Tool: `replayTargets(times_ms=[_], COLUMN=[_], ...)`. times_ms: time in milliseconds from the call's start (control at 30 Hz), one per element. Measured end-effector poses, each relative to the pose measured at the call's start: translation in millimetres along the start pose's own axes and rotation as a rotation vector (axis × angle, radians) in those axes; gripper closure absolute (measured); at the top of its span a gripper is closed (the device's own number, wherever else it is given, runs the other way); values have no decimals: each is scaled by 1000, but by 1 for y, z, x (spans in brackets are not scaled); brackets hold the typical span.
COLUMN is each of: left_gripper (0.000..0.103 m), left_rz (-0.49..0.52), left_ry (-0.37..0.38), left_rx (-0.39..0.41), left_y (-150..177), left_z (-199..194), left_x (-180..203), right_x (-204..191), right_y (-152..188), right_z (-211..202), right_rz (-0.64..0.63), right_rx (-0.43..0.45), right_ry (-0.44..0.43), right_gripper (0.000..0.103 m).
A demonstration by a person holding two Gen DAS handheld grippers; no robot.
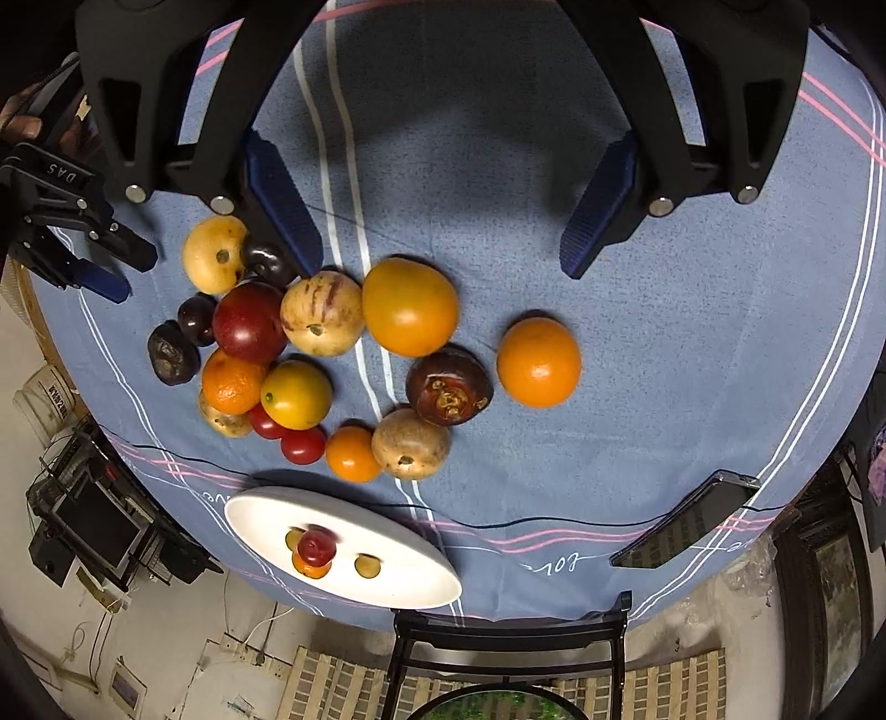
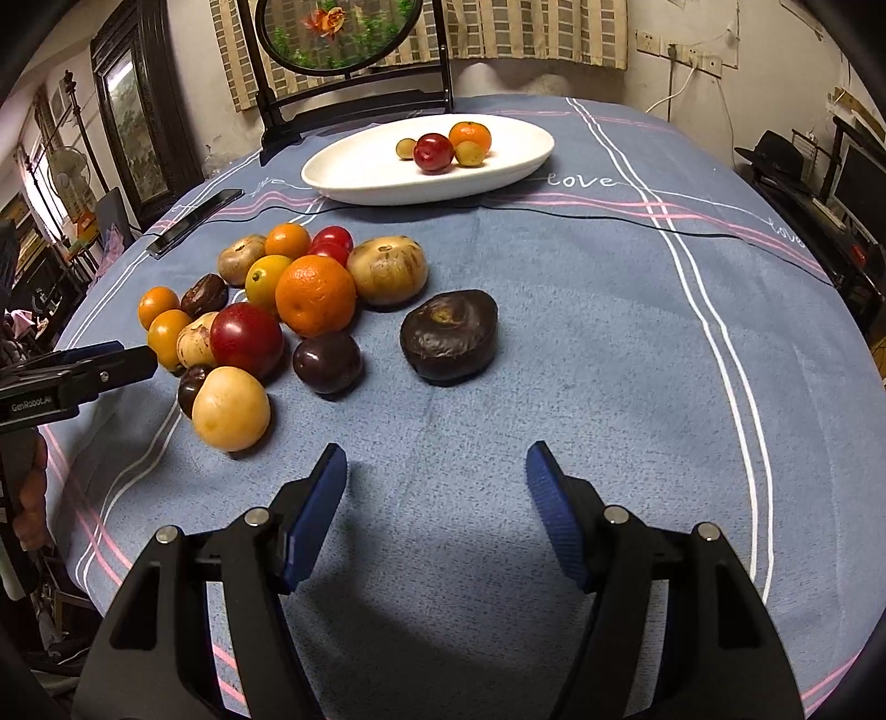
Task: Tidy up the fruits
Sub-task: 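Lift both tools off the plate back toward the fruit pile, then grasp the orange-yellow fruit with the left tool while the right tool grasps a pale yellow pear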
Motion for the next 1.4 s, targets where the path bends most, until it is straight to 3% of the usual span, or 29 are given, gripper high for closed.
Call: replayTargets(times_ms=[467,633,700,767,833,1133,1400], left_gripper=[17,18,23,54,63,62,62], left_rz=[-22,47,70,75,50,20,36], left_ry=[39,-16,-24,-53,-3,13,42], left_rx=[-55,-48,-35,-17,-19,-21,-14], left_y=[-11,-14,-13,-14,-15,-2,8], left_z=[27,35,34,31,27,14,11], left_x=[8,15,16,11,10,6,9], right_x=[-7,-8,-9,-9,-9,-17,-66], right_y=[3,3,3,3,3,4,9], right_z=[-1,-1,0,0,1,3,9], right_rz=[-26,-27,-29,-32,-36,-100,-247], right_rx=[11,14,13,12,11,-1,-40], right_ry=[-35,-42,-37,-32,-25,30,-35], right_gripper=[35,35,35,35,35,35,35])
Point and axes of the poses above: each gripper's, at about its wrist camera, not at the fingertips, and z roughly the way its jaws point, x to its right, y to its underside, the point moved 8 cm from there along z, roughly the way its jaws point
